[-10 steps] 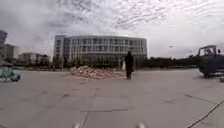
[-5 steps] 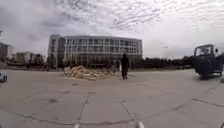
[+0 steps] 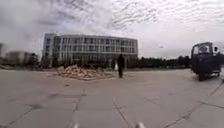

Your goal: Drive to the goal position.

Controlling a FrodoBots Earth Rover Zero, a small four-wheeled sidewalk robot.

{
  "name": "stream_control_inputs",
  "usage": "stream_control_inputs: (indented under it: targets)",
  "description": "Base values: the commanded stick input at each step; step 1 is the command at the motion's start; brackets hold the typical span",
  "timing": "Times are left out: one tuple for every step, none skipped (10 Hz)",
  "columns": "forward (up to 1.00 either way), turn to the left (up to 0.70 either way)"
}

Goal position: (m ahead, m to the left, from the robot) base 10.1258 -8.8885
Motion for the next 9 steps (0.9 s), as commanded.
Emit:
stream_control_inputs:
  targets:
    - [0.7, -0.14]
    - [0.7, -0.14]
    - [0.7, -0.14]
    - [0.7, -0.14]
    - [0.7, -0.14]
    - [0.7, -0.14]
    - [0.7, -0.14]
    - [0.7, -0.14]
    - [0.7, -0.14]
